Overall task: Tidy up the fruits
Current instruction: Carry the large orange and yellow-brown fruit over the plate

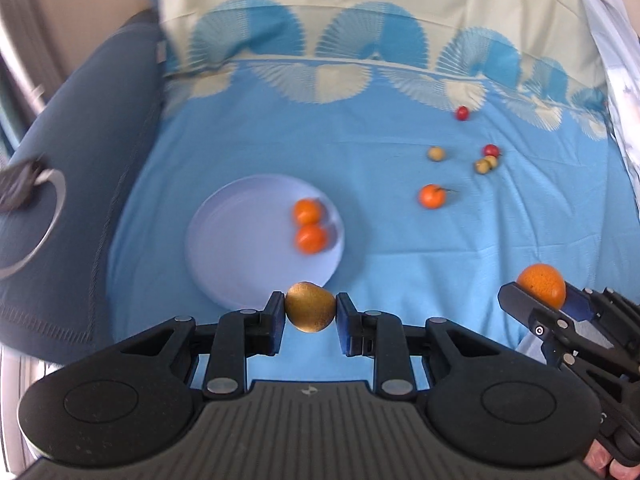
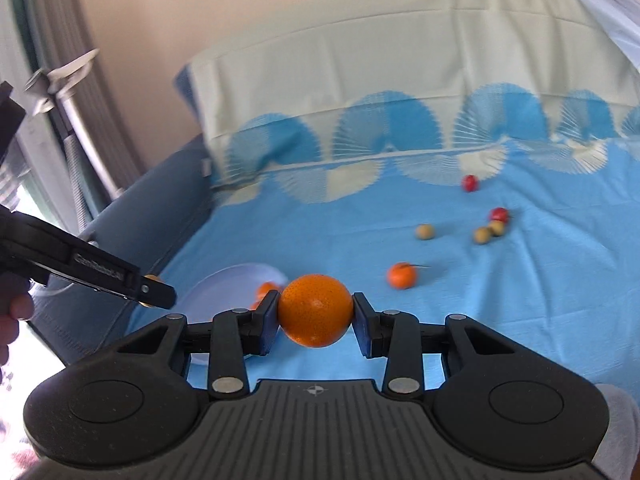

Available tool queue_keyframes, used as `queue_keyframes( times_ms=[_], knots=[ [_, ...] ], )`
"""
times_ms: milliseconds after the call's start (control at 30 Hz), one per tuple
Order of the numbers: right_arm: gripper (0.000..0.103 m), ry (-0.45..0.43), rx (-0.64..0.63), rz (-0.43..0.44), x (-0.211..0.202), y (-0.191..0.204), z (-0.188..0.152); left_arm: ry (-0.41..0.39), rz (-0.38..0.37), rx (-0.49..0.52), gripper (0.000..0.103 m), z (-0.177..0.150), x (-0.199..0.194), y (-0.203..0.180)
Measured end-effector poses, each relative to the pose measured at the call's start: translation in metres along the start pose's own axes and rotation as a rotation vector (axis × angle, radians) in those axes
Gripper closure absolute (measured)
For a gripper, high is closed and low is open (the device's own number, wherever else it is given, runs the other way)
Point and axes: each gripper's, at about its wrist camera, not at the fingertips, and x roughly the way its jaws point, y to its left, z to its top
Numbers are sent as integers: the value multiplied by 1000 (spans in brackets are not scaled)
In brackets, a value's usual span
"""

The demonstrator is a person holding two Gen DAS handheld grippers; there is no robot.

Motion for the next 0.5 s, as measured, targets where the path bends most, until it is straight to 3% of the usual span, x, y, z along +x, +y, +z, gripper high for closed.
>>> queue_keyframes(
  times_ms=[233, 500],
  knots=[
    [63, 20, -150, 42, -15, 59, -11, -46, -2, -76, 73, -40, -30, 41],
    [63, 7, -233, 30, -28, 85, -12, -90, -28, -125, 73, -53, -46, 61]
  ],
)
